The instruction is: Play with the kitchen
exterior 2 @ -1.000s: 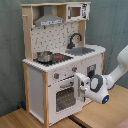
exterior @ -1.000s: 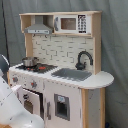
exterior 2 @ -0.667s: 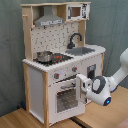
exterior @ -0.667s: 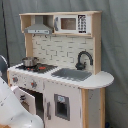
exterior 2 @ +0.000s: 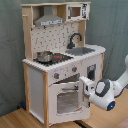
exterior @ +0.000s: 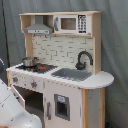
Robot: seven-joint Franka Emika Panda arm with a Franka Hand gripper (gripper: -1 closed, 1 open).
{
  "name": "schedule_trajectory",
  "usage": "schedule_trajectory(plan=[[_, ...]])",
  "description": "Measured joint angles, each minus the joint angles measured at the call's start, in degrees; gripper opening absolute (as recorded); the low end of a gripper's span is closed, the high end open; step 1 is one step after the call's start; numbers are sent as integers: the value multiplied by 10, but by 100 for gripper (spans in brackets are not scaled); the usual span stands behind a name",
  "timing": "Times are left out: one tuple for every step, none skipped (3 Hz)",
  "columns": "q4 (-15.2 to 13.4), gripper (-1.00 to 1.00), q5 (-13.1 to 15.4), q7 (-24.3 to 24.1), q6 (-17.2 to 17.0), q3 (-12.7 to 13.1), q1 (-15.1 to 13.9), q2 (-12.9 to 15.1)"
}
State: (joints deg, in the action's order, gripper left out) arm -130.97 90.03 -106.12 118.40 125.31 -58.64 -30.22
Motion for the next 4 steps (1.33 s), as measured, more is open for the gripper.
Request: schedule_trajectory(plan=[[0, -100, -48, 9, -30, 9, 17, 1], [0, -100, -92, 18, -61, 18, 33, 4], [-2, -100, -143, 24, -89, 32, 46, 6], [-1, -100, -191, 24, -113, 59, 46, 5]])
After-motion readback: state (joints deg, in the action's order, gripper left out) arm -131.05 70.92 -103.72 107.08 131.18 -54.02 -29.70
